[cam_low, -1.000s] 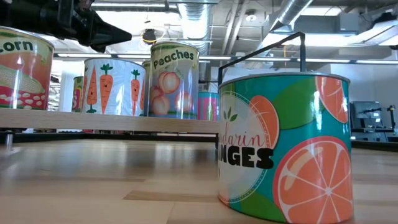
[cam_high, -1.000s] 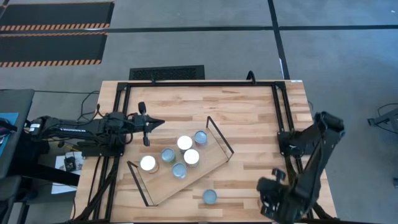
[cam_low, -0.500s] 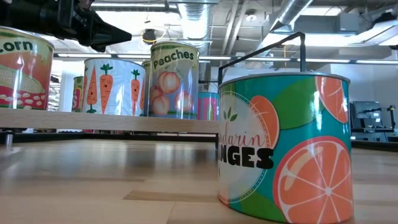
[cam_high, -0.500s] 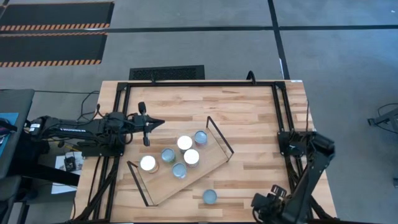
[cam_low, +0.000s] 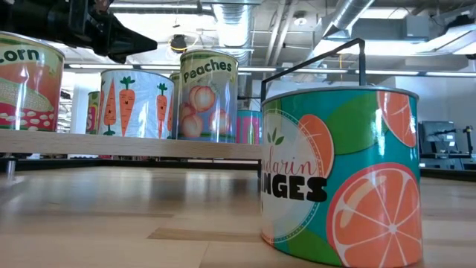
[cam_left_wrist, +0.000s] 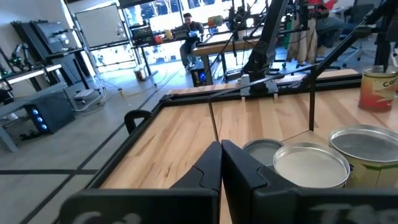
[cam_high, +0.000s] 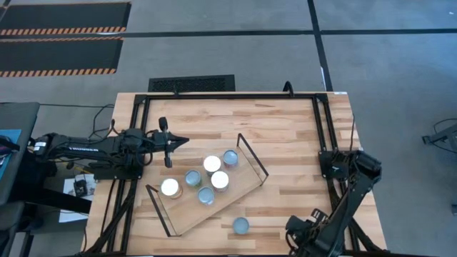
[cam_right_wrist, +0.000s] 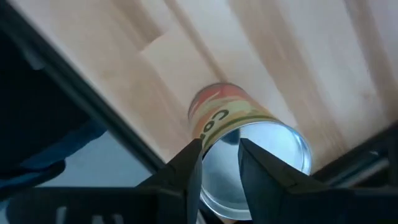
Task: Pick and place cans onto a shelf
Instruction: Put the canned corn on the shelf
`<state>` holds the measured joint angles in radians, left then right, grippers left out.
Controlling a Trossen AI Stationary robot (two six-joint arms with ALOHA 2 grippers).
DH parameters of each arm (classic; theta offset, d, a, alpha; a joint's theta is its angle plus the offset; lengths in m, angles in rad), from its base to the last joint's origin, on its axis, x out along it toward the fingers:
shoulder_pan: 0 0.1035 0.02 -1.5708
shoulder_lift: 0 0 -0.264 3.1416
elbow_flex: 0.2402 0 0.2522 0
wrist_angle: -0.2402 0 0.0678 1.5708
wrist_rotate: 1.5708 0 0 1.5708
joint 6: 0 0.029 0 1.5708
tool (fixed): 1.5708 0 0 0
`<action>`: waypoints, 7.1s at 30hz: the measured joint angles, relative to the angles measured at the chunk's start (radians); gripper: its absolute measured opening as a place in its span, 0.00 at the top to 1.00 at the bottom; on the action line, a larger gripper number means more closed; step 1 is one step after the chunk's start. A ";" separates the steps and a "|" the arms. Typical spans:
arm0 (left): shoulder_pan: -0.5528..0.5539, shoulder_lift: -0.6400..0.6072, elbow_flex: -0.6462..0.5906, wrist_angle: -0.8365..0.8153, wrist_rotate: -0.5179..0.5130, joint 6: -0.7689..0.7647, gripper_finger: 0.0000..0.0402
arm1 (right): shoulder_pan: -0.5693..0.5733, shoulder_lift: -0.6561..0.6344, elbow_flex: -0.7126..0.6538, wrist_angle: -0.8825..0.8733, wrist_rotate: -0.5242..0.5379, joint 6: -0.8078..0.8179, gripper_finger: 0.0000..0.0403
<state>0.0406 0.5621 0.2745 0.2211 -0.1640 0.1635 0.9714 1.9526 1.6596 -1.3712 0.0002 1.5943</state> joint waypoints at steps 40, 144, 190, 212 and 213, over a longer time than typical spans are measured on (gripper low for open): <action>0.000 0.000 0.000 -0.004 0.000 -0.011 1.00 | -0.163 -0.004 0.209 -0.036 0.072 -0.575 0.98; -0.322 0.705 0.598 -0.165 0.101 0.044 1.00 | -0.367 -0.983 -1.002 1.294 0.375 -1.588 0.99; -0.471 1.452 1.190 -0.368 0.086 0.102 0.72 | -0.460 -1.122 -1.128 1.369 0.497 -1.681 0.98; -0.477 1.504 1.386 -0.627 0.051 0.172 1.00 | -0.453 -1.122 -1.127 1.369 0.497 -1.681 0.98; -0.478 1.504 1.416 -0.643 0.051 0.175 1.00 | -0.453 -1.122 -1.127 1.369 0.497 -1.681 0.98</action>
<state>-0.4372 2.0661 1.6908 -0.4221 -0.1132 0.3381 0.5182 0.8310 0.5323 -0.0021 0.4969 -0.0864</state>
